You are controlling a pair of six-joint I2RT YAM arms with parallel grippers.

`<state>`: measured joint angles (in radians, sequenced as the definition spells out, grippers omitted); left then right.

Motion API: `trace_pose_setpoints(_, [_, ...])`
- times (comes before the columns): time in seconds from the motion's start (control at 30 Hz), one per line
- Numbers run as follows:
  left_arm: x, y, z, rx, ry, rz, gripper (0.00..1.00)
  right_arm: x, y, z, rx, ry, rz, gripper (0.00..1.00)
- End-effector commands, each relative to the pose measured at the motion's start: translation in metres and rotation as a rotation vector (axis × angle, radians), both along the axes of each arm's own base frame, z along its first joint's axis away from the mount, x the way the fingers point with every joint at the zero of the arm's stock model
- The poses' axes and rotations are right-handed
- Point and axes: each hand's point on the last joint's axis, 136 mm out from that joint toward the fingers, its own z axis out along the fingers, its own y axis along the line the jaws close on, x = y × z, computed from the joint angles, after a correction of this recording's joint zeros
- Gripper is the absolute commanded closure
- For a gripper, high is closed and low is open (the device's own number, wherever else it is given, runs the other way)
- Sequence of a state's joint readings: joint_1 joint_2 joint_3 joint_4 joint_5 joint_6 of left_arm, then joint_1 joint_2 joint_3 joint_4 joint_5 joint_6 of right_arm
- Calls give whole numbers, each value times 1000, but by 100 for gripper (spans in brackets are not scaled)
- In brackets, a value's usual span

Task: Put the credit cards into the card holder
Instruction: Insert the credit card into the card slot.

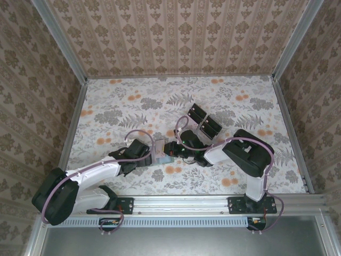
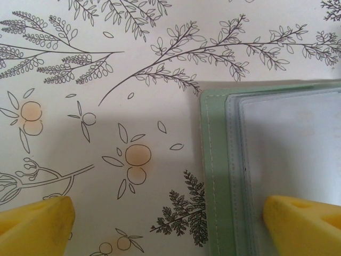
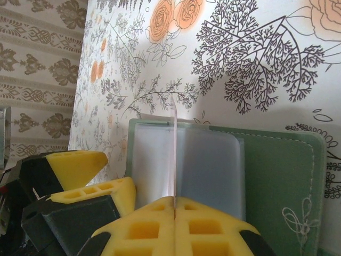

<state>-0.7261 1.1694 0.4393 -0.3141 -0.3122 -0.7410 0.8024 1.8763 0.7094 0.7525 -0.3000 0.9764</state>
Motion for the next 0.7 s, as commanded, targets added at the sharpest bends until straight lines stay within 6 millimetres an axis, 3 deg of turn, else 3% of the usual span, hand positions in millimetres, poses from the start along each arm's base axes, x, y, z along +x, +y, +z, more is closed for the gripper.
trace_pose_setpoints(0.0, [-8,11,-6,35,21,22,0,-9,1,-10,-6,19,17,100])
trace_pose_setpoints(0.67, [-8,11,-7,37,24,22,0,-28,6,-23,50,88,64,100])
